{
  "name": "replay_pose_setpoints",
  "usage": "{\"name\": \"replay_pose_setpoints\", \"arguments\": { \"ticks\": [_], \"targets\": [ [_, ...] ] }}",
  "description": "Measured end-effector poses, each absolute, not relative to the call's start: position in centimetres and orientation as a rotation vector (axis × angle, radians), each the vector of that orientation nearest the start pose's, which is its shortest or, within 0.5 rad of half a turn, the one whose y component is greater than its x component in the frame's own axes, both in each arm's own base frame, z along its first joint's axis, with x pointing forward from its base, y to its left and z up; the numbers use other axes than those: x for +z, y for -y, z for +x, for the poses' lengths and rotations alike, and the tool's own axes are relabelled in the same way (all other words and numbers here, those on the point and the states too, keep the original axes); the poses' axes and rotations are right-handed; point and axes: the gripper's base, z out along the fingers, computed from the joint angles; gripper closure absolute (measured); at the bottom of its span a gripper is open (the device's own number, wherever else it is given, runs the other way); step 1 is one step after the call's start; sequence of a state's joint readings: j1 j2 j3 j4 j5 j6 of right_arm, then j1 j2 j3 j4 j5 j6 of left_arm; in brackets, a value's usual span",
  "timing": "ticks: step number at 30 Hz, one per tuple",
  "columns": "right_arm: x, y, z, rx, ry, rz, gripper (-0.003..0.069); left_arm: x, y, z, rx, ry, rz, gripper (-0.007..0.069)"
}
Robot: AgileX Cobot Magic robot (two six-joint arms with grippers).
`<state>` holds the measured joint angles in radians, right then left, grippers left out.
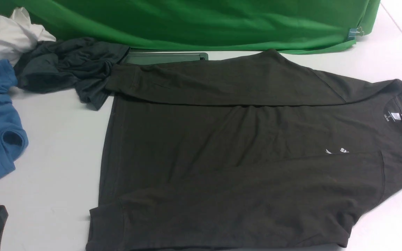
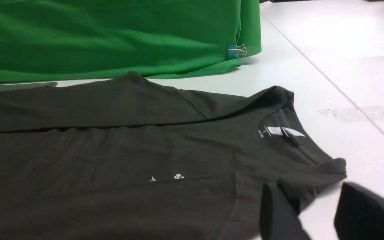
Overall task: Fold a long-sleeved shirt on a white desktop.
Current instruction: 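Grasp the left edge of the dark T-shirt lying flat on the table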
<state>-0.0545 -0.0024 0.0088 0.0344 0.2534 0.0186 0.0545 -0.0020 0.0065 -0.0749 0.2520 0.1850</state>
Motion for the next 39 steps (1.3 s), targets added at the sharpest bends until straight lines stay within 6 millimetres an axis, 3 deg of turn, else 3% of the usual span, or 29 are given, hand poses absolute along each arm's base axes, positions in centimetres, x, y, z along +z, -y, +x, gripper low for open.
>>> {"name": "replay_pose_setpoints", "arguments": {
  "ticks": [10,13,18,27,33,37,38,39],
  "targets": [
    [18.7,0.2,5.5,0.006,-1.741,0.086,0.0419,19.4,-0.1,5.6,0.070,-1.677,0.021,0.0604],
    [18.7,0.2,5.5,0.006,-1.741,0.086,0.0419,21.0,-0.2,5.6,-0.295,-1.472,-0.346,0.0604],
    [18.7,0.2,5.5,0.006,-1.741,0.086,0.0419,22.0,-0.8,5.5,-0.434,-1.305,-0.512,0.0604],
    [18.7,0.2,5.5,0.006,-1.741,0.086,0.0419,22.9,-1.0,5.2,-0.333,-1.224,-0.425,0.0604],
    [18.7,0.2,5.5,0.006,-1.741,0.086,0.0419,23.1,-0.6,5.3,-0.382,-1.281,-0.427,0.0604],
    [18.7,0.2,5.5,0.006,-1.741,0.086,0.0419,26.5,0.1,4.6,-0.366,-1.431,-0.344,0.0604],
    [18.7,0.2,5.5,0.006,-1.741,0.086,0.0419,26.5,0.2,4.6,-0.357,-1.463,-0.331,0.0604],
    [18.7,0.2,5.5,0.006,-1.741,0.086,0.0419,27.9,0.6,4.5,-0.335,-1.539,-0.279,0.0604]
  ]
}}
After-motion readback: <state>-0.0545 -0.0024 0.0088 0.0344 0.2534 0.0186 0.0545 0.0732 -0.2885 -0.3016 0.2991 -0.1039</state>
